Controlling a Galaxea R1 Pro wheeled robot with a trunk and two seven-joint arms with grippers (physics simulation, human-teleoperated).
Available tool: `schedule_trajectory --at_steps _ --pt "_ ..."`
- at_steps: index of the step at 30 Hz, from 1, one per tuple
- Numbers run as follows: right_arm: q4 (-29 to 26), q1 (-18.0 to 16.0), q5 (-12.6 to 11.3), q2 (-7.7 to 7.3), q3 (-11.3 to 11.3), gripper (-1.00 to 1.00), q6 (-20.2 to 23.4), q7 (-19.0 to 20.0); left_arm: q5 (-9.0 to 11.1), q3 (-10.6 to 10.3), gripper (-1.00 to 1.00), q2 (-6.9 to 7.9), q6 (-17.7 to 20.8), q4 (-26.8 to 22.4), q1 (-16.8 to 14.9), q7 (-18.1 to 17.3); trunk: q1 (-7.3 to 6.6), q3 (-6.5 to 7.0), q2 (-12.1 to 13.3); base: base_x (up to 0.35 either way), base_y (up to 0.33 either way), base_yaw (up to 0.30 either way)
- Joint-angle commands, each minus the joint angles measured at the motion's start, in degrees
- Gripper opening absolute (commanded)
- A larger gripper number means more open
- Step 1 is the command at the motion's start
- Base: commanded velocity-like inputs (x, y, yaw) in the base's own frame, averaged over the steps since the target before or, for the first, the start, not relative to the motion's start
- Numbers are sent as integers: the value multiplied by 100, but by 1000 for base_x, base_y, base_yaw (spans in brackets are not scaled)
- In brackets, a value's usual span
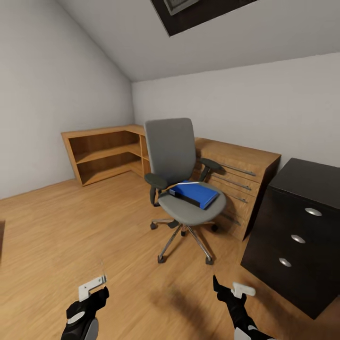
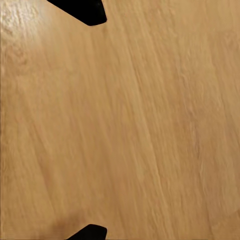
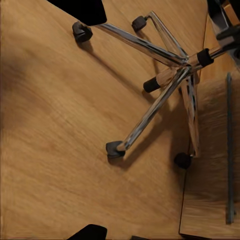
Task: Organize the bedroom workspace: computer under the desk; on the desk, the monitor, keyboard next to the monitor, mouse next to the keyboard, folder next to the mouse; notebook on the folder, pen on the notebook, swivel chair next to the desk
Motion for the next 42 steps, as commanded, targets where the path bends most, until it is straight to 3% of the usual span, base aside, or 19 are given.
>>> schedule_trajectory --at_steps 1,5,6,9,10,13,28,42 --pt "12 17 -44 2 -21 100 -25 58 50 3 100 -3 12 62 -3 32 -24 13 39 0 0 0" --pt "17 127 -39 5 -21 100 -56 54 42 -5 100 -3 -69 458 -3 57 -112 85 199 0 0 0" --pt "19 427 -41 -1 -28 100 -70 29 32 -19 100 -11 -1352 1566 -1 54 -134 103 240 0 0 0" --pt "19 463 -45 4 -27 100 -74 26 5 -22 100 -11 -1829 1838 13 53 -200 157 360 0 0 0" --pt "19 532 -48 27 -27 100 -200 23 -132 -23 100 -12 -2437 2276 138 39 -222 175 400 0 0 0" --pt "23 553 -49 25 -29 100 -283 1 -221 -22 100 -7 -2637 2429 186 26 -287 229 520 0 0 0" --pt "19 562 -58 -62 -32 100 -348 -22 -249 -22 100 14 -2689 2681 199 49 -617 498 1122 0 0 -123" --pt "18 565 -18 -44 -15 100 -325 -14 -253 -19 100 16 -2710 3415 199 51 -924 749 1683 0 0 -259"
